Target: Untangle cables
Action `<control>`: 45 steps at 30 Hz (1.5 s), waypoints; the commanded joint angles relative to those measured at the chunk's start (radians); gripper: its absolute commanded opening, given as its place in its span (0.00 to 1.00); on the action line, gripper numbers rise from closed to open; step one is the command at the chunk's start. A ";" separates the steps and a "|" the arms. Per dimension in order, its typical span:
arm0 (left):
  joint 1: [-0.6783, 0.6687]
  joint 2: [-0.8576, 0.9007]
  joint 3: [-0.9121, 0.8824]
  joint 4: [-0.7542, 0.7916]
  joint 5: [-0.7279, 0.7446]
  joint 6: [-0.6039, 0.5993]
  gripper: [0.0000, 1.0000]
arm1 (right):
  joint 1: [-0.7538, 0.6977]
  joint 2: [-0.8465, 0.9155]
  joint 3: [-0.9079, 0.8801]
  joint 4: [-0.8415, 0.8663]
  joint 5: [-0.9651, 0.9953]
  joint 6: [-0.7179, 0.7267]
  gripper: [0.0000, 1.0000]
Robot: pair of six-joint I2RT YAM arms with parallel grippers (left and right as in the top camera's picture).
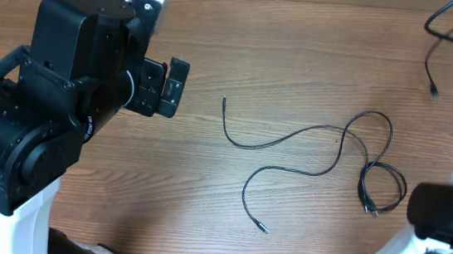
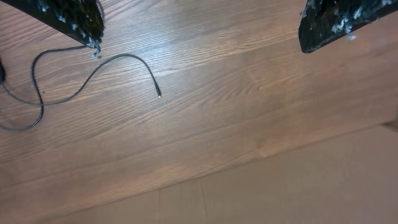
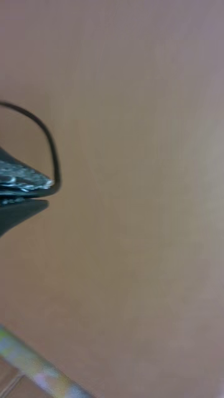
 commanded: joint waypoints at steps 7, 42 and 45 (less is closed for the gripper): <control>0.003 -0.005 0.002 -0.002 0.000 0.080 1.00 | -0.221 0.088 0.016 0.466 0.016 0.068 0.04; 0.002 -0.005 0.002 0.122 -0.011 0.072 0.93 | -0.423 0.557 0.016 0.391 -0.160 0.291 0.04; 0.002 -0.005 0.002 0.122 -0.011 0.072 0.92 | -0.422 0.623 0.016 0.298 -0.160 0.294 0.04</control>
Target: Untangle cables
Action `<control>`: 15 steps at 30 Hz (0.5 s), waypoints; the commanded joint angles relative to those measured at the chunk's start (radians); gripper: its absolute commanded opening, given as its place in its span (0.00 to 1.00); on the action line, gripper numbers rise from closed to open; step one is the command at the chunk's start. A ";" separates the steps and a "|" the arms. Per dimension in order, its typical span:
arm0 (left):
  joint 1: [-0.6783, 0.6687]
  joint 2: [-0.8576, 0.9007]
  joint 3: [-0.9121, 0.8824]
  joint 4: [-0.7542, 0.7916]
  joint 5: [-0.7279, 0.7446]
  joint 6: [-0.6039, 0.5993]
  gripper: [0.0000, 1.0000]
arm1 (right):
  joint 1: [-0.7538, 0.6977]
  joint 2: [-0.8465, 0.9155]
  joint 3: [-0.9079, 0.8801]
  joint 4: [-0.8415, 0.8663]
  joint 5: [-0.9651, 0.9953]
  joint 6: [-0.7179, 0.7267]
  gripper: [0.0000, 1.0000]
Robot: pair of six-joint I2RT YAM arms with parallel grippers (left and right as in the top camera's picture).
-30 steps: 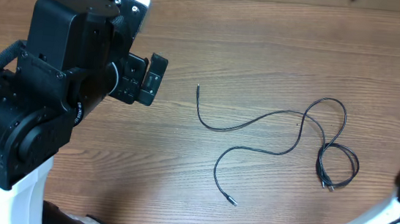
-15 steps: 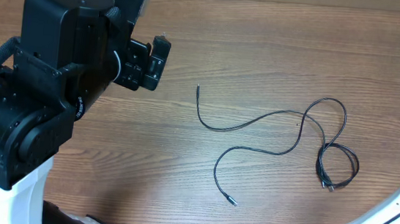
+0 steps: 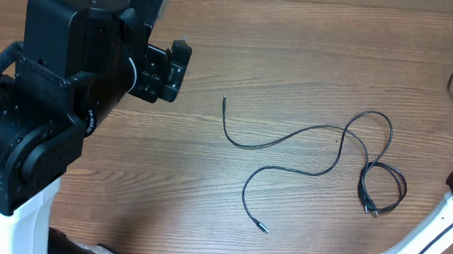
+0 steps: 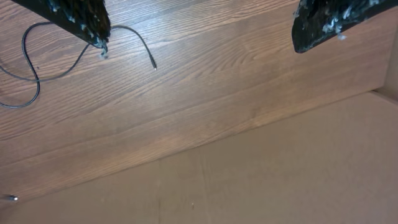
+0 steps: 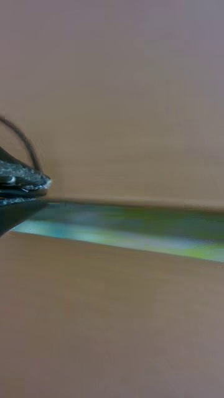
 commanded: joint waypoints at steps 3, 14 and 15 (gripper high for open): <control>0.002 -0.005 0.002 0.002 0.000 0.012 0.90 | -0.005 0.135 0.005 -0.137 -0.001 -0.003 0.04; 0.002 -0.005 0.002 -0.025 0.001 0.012 0.91 | 0.007 0.167 0.017 -0.323 -0.221 -0.003 1.00; 0.002 -0.005 0.002 -0.036 0.001 0.012 0.91 | 0.007 0.156 0.024 -0.320 -0.286 0.002 1.00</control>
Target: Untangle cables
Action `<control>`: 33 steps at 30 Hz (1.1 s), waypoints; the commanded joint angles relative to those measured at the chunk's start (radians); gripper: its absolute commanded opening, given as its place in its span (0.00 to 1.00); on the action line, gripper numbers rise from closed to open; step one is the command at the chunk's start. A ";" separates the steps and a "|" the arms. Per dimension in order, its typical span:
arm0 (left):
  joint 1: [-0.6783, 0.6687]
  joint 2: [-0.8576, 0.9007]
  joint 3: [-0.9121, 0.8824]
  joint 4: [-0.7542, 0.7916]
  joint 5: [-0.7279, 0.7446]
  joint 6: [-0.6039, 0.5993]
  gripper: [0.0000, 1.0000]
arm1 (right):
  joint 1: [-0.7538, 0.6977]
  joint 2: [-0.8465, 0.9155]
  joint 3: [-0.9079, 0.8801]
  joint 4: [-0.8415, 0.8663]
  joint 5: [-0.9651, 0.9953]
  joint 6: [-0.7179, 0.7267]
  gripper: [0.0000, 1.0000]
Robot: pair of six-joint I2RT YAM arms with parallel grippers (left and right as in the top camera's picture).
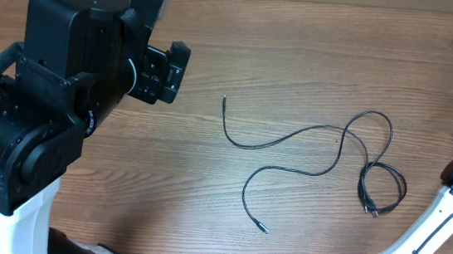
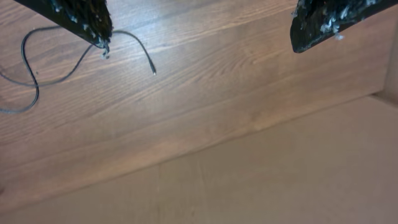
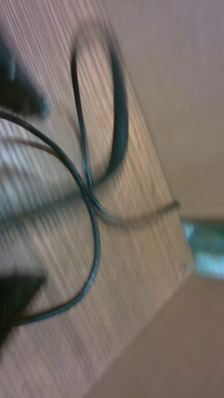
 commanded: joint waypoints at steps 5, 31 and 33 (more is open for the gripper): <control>0.002 -0.005 0.002 -0.073 0.001 0.010 0.90 | 0.013 -0.134 0.126 0.016 -0.341 0.212 1.00; 0.003 -0.002 0.002 -0.098 0.002 0.012 0.95 | 0.483 -0.465 0.148 -1.268 -0.126 -0.027 0.85; 0.003 0.000 0.002 -0.096 -0.008 0.012 0.92 | 0.546 -0.465 0.148 -1.364 0.057 0.065 0.84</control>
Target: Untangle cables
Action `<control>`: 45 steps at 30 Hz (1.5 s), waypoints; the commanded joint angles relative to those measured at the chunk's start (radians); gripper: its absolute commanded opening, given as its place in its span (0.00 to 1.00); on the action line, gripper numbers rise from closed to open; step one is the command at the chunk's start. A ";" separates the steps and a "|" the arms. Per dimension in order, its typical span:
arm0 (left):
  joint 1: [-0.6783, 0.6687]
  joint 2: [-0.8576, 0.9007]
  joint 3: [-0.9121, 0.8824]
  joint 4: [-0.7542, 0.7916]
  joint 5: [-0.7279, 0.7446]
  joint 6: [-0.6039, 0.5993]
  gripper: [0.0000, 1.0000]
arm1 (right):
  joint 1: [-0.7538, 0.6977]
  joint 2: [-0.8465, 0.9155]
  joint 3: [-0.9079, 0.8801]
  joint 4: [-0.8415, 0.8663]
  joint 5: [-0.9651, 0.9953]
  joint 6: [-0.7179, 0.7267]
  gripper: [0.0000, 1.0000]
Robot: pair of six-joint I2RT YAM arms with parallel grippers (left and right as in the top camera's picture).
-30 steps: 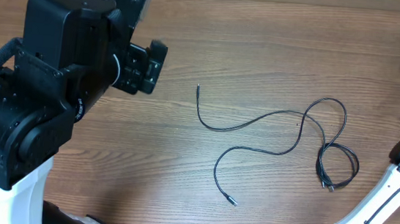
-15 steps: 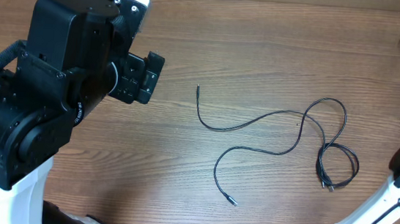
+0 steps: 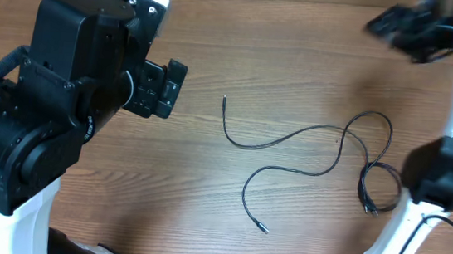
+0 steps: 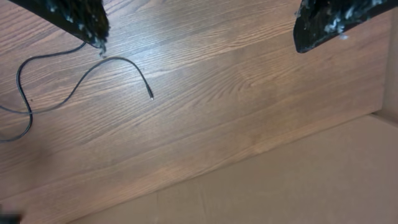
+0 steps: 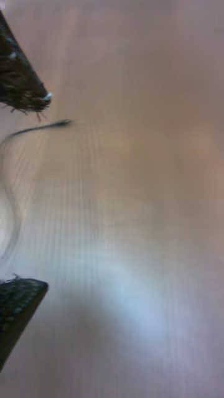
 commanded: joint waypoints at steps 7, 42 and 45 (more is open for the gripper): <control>0.003 0.002 0.002 0.016 -0.007 0.012 0.88 | 0.193 -0.027 -0.007 -0.193 0.837 0.859 0.83; 0.002 0.002 -0.001 -0.002 0.048 0.034 0.87 | 0.027 -0.025 -0.727 0.235 0.787 2.107 0.74; 0.002 0.002 -0.014 -0.002 0.048 0.035 0.87 | 0.008 -0.029 -0.727 0.244 0.742 2.082 0.74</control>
